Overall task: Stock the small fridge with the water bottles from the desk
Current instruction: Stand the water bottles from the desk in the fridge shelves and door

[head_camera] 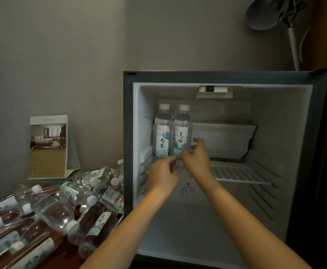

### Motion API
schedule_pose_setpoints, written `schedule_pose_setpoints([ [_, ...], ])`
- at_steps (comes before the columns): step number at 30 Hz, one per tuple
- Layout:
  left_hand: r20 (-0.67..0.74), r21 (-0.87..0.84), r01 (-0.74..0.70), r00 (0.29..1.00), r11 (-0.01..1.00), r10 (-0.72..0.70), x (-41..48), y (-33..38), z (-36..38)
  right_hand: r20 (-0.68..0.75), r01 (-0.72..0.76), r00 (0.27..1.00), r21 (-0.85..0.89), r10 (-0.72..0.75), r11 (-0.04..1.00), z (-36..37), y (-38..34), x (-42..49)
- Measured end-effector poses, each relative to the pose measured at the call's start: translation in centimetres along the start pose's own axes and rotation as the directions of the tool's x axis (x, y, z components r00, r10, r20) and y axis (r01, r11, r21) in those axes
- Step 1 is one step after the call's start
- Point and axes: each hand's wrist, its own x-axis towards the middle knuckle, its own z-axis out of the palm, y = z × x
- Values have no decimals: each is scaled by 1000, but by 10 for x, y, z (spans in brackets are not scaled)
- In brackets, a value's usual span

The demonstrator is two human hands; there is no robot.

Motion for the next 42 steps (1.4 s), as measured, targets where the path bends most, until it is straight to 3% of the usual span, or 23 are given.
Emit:
schedule_pose_setpoints([
  [2, -106, -70, -79, 992, 994, 72, -19, -4, -15, -123, 85, 989, 39, -79, 996, 0, -10, -21],
  [3, -180, -65, -140, 975, 988, 126, -29, -8, -24, -119, 94, 989, 65, -86, 993, 2, -13, -32],
  [5, -303, 9, -231, 927, 973, 223, -47, -21, -45, 2, 41, 999, 161, -41, 986, 10, -16, -56],
  [7, -351, 48, -221, 909, 974, 223, -62, -39, -64, 206, -67, 978, 274, 9, 959, 22, -17, -82],
  [10, -324, 15, 9, 946, 1000, -3, -76, -74, -84, 481, -137, 876, 187, 31, 973, 47, -10, -115],
  [12, -308, 22, 195, 934, 981, -179, -83, -98, -93, 622, -155, 780, 91, 66, 984, 66, -3, -130],
  [16, -226, 219, 420, 900, 880, -373, -96, -140, -107, 816, -110, 561, -96, 142, 989, 94, 12, -149],
  [19, -33, 462, 483, 848, 744, -530, -109, -168, -108, 842, -32, 524, -135, 132, 990, 106, 19, -162],
  [22, 32, 574, 450, 822, 684, -568, -122, -187, -105, 838, -81, 518, -150, 170, 985, 118, 24, -172],
  [27, 51, 354, 634, 721, 687, -691, -125, -204, -105, 822, -180, 515, -172, 242, 969, 135, 37, -183],
  [31, 98, 422, 640, 671, 642, -735, -118, -204, -111, 806, -383, 503, -115, 312, 916, 146, 42, -191],
  [33, 200, 356, 660, 637, 661, -744, -120, -204, -117, 797, -504, 485, -83, 361, 860, 152, 43, -194],
  [35, 328, 299, 702, 561, 647, -760, -126, -203, -124, 801, -571, 459, -65, 384, 818, 157, 43, -198],
  [38, 422, 368, 721, 434, 587, -796, -137, -199, -134, 804, -628, 449, -25, 389, 777, 163, 41, -204],
  [42, 444, 252, 721, 507, 645, -739, -153, -194, -141, 828, -670, 428, 21, 363, 742, 161, 40, -209],
])
